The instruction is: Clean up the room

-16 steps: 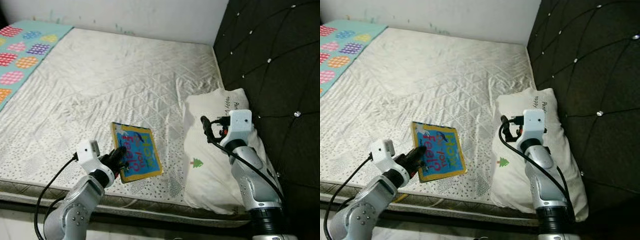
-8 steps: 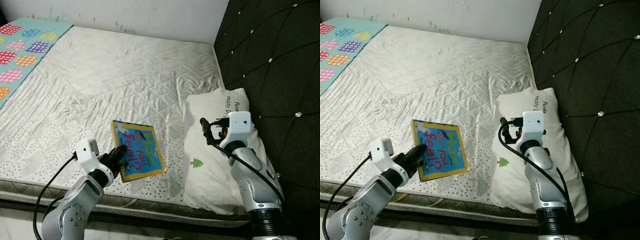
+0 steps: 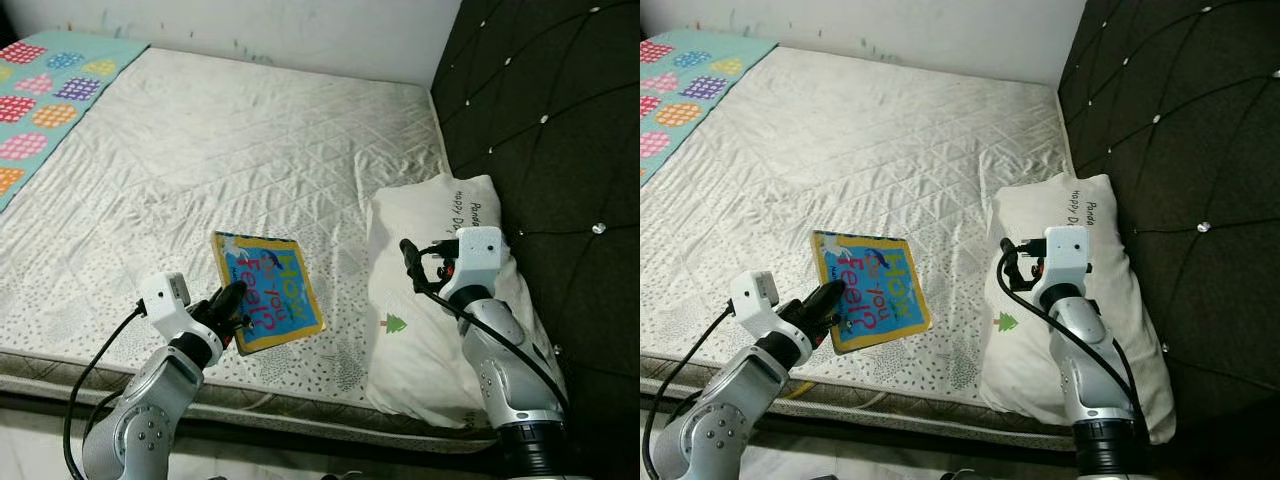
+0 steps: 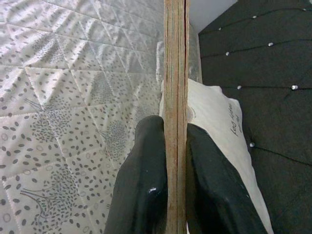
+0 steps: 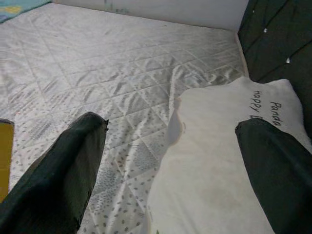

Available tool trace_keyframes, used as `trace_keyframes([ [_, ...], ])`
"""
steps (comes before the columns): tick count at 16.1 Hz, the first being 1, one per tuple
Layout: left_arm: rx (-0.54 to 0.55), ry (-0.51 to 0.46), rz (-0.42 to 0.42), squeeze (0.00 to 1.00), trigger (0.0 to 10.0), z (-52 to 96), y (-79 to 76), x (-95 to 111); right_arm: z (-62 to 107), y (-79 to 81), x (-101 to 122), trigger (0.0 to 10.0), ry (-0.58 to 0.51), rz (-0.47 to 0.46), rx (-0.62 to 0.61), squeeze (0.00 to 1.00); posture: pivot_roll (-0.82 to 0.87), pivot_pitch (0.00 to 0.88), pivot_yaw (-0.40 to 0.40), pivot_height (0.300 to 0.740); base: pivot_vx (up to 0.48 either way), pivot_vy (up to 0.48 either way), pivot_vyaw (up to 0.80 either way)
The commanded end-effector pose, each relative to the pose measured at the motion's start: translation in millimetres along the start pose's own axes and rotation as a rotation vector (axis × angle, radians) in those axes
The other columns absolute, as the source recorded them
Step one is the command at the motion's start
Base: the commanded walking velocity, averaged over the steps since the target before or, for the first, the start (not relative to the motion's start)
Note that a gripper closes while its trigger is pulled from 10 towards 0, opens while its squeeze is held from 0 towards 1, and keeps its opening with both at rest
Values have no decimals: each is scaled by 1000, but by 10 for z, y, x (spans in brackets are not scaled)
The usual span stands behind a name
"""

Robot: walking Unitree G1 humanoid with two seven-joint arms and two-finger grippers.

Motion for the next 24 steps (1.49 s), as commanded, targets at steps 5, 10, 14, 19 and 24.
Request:
trace_keyframes([
  [5,16,-43,-18,0,10000,16,-37,33,26,31,29,10000,-17,-14,25,0,5,100,-85,665,0,0,0],
  [10,61,-68,-48,0,10000,3,1,62,23,52,30,10000,-18,-20,38,0,4,98,-83,634,0,0,0],
  [14,156,-120,-94,0,10000,-11,77,132,10,69,7,10000,-7,-14,52,0,6,102,-86,634,0,0,0],
  [19,213,-150,-89,0,10000,8,163,173,-1,90,-3,10000,-1,-12,66,0,9,109,-90,634,0,0,0],
  [24,158,-180,-82,0,10000,-7,95,209,-3,117,-9,10000,-1,-17,77,0,9,109,-89,634,0,0,0],
])
Point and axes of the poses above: a point about 5 cm out from each wrist's last joint towards the gripper, its own z axis pointing back from the gripper into the wrist, its own x axis along the axis of the wrist's last joint, y = z × x, the point moved 2 cm from there along -z, pointing out of the wrist towards the gripper, and after that the axes turned 5 degrees about -z, right-handed, at the moved point
